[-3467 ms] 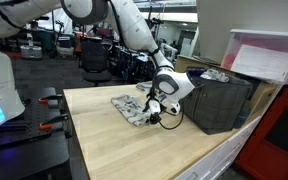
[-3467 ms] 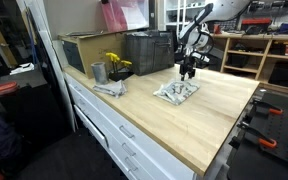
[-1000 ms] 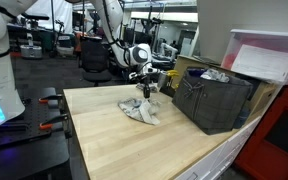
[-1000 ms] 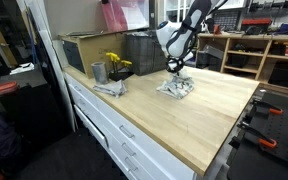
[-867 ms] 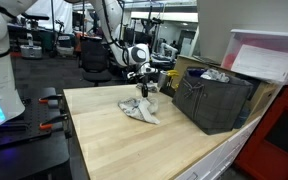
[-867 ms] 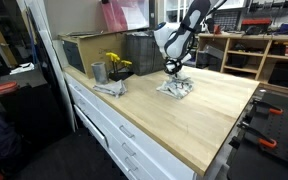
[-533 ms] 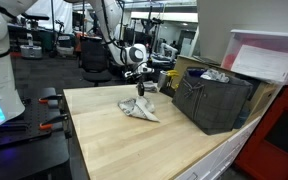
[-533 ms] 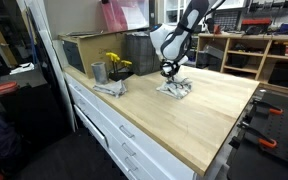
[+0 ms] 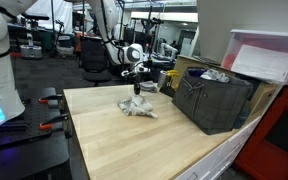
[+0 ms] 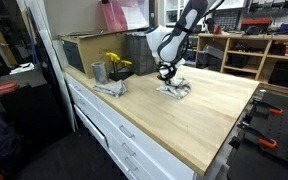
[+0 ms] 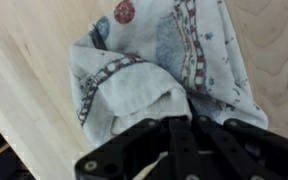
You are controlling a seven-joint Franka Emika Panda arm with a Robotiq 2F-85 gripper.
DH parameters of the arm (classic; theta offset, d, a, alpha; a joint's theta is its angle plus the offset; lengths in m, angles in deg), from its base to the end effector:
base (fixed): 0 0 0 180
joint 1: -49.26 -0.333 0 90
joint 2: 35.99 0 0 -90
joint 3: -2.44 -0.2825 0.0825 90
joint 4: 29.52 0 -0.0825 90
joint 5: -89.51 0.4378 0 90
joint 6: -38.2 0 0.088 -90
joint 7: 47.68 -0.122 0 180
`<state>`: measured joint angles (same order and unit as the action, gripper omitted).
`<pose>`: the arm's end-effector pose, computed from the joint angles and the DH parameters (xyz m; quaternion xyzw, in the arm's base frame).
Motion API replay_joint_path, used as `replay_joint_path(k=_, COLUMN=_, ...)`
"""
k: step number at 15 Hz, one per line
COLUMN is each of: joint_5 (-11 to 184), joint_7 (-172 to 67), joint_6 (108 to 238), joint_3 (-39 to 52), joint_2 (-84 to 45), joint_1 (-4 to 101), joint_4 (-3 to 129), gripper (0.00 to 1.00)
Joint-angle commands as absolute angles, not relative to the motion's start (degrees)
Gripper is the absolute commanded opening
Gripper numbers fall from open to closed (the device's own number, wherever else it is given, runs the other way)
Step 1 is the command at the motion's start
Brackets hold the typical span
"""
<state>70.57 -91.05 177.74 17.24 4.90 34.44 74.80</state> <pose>0.6473 -0.0096 0.0656 0.9581 -0.2136 0.0261 0.1891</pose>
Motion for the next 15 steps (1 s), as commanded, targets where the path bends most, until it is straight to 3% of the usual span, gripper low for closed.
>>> replay_joint_path(k=1, joint_5=71.11, joint_7=-91.24, joint_6=177.57, joint_3=15.65, joint_2=1.3, joint_1=34.21, joint_4=78.22, gripper=0.01)
replay_joint_path(k=9, joint_5=72.21, joint_7=-89.91, joint_6=178.58, joint_3=11.93, joint_2=-0.71, joint_1=34.98, joint_4=82.87, gripper=0.01)
replay_joint_path(k=10, joint_5=72.11, joint_7=-89.78, joint_6=178.98, joint_3=11.96, joint_2=-0.67, joint_1=35.19, joint_4=83.35, gripper=0.31)
replay_joint_path(k=11, joint_5=71.8, joint_7=-89.95, joint_6=179.47, joint_3=12.18, joint_2=-0.68, joint_1=35.13, joint_4=83.76, gripper=0.32)
replay_joint_path(k=15, joint_5=70.57, joint_7=-90.89, joint_6=183.3, joint_3=14.28, joint_2=-1.51, joint_1=34.95, joint_4=85.77, gripper=0.61)
